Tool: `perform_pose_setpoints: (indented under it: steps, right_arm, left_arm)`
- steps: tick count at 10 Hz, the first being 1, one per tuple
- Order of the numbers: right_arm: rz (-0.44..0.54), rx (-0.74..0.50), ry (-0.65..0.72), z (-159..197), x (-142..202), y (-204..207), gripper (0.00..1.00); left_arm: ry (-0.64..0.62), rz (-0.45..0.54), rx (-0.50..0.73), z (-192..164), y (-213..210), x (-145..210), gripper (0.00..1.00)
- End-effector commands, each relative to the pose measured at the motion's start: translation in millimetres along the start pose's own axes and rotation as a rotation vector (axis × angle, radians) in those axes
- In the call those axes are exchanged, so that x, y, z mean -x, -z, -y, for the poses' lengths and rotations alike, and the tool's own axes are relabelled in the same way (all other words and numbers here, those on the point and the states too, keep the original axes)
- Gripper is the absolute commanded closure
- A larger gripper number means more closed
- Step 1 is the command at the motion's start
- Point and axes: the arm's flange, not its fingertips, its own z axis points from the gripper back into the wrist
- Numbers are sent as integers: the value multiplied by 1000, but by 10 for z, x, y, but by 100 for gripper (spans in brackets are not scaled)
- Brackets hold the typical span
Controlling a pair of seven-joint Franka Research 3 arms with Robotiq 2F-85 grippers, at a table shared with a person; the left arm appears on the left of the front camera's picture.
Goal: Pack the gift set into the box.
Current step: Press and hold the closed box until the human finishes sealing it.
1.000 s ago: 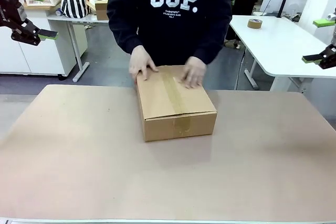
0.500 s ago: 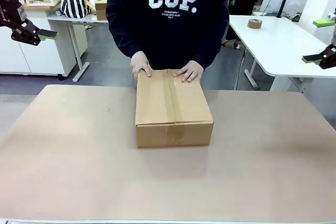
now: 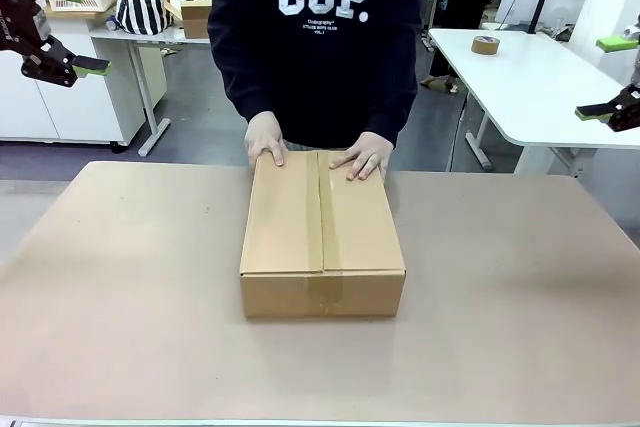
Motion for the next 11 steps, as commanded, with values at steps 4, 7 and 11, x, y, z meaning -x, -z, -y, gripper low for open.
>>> perform_pose_setpoints:
  steps: [4,7,11]
  right_arm:
    - [-5,17,-7,-8,15,-15,0]
    - [-5,17,-7,-8,15,-15,0]
    - [-5,17,-7,-8,15,-15,0]
  left_arm:
    - [-1,12,9,32,12,-2,0]
    - [-1,12,9,32,12,-2,0]
    - [-1,12,9,32,12,-2,0]
